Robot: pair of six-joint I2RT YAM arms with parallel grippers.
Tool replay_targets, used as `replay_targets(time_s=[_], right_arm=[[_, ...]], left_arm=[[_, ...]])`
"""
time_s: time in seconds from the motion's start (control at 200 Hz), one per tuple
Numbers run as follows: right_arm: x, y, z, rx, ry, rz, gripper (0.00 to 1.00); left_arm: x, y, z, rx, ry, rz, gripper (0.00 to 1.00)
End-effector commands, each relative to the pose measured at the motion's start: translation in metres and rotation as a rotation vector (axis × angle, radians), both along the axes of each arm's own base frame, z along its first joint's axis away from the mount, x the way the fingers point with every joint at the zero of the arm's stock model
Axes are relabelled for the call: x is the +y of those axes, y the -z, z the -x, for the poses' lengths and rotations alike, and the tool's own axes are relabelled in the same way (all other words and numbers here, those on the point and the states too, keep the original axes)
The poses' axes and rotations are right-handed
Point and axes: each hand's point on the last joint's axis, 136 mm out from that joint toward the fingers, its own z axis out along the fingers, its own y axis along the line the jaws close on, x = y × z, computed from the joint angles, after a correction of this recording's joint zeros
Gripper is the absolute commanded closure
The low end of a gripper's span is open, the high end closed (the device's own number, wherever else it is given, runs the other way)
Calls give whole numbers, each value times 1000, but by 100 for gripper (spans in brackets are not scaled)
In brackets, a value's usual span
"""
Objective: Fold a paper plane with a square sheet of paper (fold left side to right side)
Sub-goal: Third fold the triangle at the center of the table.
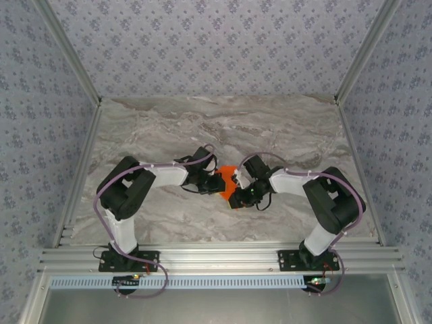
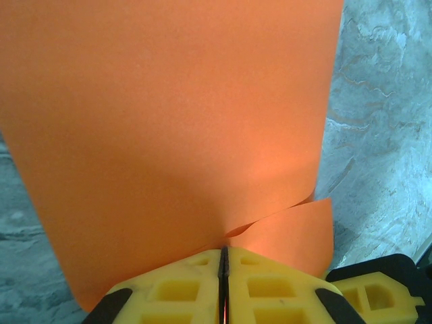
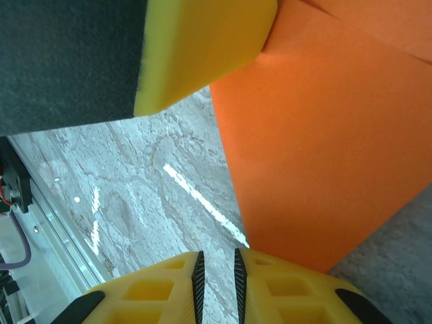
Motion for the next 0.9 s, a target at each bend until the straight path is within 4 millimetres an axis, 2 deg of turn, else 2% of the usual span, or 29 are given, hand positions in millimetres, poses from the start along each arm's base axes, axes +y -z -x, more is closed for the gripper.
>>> replay_targets(time_s=[0.0,0.225,0.435,0.58,0.71,0.894], right_arm=[[-5,7,4,16,-17,51,77],[-12,14,15,53,-12,63,78],[-28,26,31,105,12,90,83],[-34,25,38,120,23,85,87],[-32,7,37,101,24,57,90],[-13,-33,19,25,46,-30,92]], left_arm=[[22,30,11,37,-14,-124,91],[23,32,11,39,-16,-132,91],[25,32,11,36,-16,-138,91],[26,32,11,34,-16,-142,91],[25,31,10,32,-17,-141,91],[24,27,9,28,-19,-133,91]])
